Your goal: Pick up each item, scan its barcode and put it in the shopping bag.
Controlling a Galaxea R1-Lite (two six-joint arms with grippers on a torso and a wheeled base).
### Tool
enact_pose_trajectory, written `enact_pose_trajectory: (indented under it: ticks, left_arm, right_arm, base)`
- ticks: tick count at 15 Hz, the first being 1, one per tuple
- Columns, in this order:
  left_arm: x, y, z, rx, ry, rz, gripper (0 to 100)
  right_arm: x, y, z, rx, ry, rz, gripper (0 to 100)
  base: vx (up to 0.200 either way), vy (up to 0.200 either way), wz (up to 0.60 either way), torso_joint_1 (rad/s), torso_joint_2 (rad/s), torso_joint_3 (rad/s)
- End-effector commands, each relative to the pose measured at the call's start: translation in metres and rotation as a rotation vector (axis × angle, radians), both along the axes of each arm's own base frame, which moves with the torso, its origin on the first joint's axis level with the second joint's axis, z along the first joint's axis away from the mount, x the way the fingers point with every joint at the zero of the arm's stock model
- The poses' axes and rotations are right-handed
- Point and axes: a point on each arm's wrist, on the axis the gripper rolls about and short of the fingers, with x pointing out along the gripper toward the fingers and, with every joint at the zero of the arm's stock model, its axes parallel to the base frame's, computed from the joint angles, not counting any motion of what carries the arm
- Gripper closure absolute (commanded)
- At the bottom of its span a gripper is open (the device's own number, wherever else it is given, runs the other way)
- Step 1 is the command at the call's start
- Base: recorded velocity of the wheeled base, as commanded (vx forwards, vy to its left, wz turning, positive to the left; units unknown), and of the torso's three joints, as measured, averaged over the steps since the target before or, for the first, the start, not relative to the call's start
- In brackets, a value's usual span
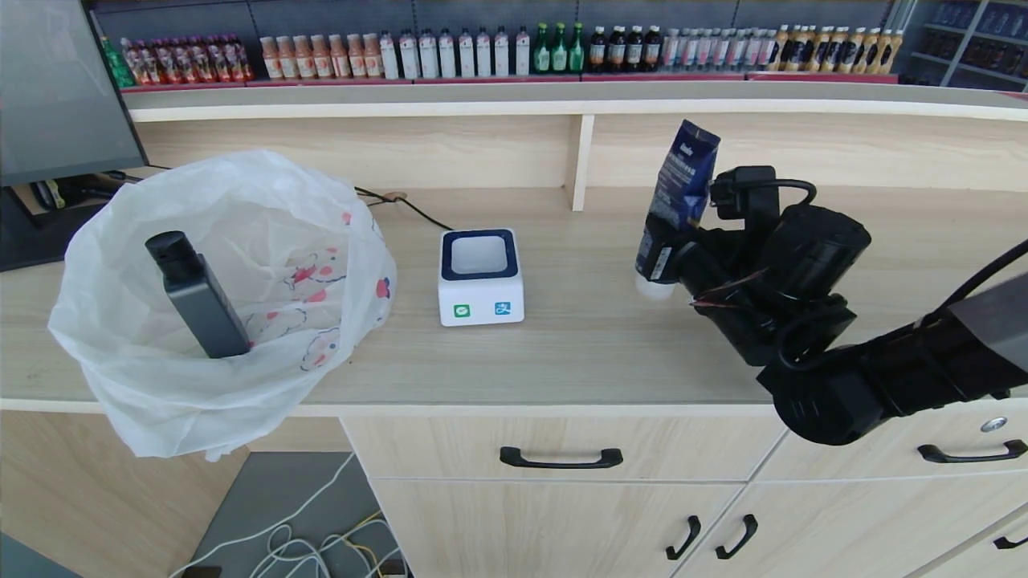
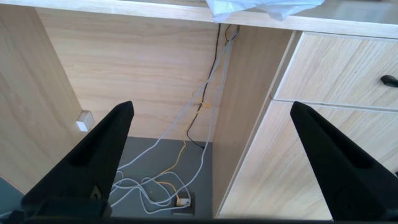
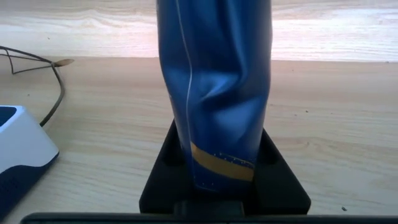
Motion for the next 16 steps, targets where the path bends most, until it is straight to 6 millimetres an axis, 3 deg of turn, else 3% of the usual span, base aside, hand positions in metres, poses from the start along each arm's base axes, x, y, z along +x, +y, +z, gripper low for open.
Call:
enact_pose_trajectory:
  ticks: [1, 7, 14, 16]
  left_arm:
    - [0.0, 0.0, 0.0, -0.001, 0.0, -0.001, 0]
    - [0.0, 0.0, 0.0, -0.001, 0.0, 0.0, 0]
    - [0.0, 0.0, 0.0, -0.001, 0.0, 0.0, 0]
    - [0.0, 0.0, 0.0, -0.001, 0.0, 0.0, 0]
  right_arm:
    - [-0.012, -0.007, 0.024, 0.029, -0.063, -0.006, 100]
    - [-0.052, -0.027, 0.064, 0.058, -0.139, -0.019, 100]
    - [-0.118, -0.056, 0.05, 0.029, -0.079, -0.008, 100]
    - [-0.141, -0.066, 0.037, 0.004, -0.043, 0.04, 100]
  base:
    - [0.0, 0.0, 0.0, 0.0, 0.0, 0.0]
    - [0.0, 0.0, 0.0, 0.0, 0.0, 0.0]
    - [0.0, 0.0, 0.0, 0.0, 0.0, 0.0]
    - [0.0, 0.0, 0.0, 0.0, 0.0, 0.0]
